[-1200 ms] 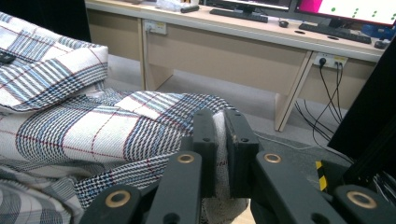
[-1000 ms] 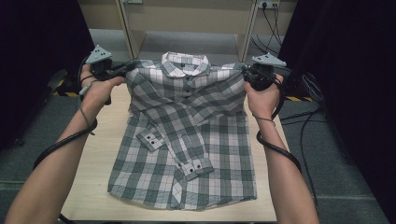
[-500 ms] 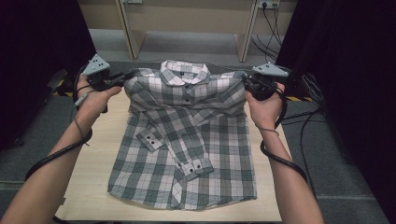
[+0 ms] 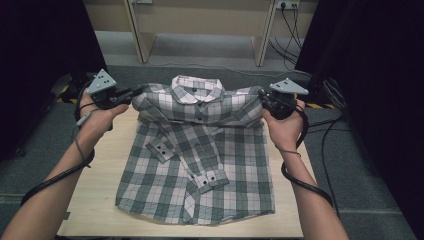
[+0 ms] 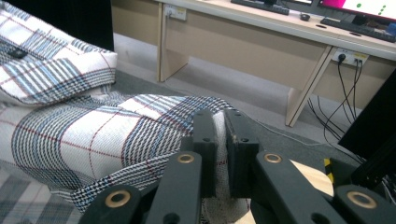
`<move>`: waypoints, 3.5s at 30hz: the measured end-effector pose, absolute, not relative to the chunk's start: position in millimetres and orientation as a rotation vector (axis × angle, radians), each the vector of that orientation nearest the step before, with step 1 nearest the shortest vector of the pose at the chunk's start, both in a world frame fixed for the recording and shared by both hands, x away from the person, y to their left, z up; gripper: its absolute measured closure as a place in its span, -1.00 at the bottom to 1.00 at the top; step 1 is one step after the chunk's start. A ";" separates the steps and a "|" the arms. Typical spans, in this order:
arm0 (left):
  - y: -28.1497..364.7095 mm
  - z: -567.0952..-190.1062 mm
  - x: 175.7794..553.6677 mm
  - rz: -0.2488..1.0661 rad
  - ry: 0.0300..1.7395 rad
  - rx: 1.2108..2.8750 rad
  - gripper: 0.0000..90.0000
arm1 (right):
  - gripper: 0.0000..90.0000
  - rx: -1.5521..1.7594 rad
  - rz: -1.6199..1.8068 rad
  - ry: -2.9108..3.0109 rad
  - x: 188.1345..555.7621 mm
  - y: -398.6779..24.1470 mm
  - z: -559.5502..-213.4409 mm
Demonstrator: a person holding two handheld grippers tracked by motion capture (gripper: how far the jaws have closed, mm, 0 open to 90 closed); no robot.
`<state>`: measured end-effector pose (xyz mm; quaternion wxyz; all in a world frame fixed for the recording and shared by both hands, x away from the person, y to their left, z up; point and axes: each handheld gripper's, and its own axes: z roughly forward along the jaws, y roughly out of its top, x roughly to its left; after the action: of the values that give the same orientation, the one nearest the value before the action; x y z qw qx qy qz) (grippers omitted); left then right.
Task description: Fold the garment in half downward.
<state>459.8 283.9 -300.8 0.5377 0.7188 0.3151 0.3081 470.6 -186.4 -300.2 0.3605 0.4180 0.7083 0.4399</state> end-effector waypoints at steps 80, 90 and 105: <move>280.8 -474.2 341.5 0.385 0.766 2.186 0.95 | 0.88 1.123 0.915 2.347 344.9 -193.5 -464.8; 265.0 -474.1 355.8 0.394 0.771 2.210 0.95 | 0.88 1.161 0.894 2.323 364.6 -199.7 -465.3; 254.2 -454.9 375.4 0.336 0.744 2.100 0.28 | 0.30 1.197 0.896 2.322 389.8 -206.7 -452.8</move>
<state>375.4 254.2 -454.9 0.4297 0.8416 0.2983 0.1347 389.8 -206.7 -452.8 0.1888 0.4257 0.8255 0.3187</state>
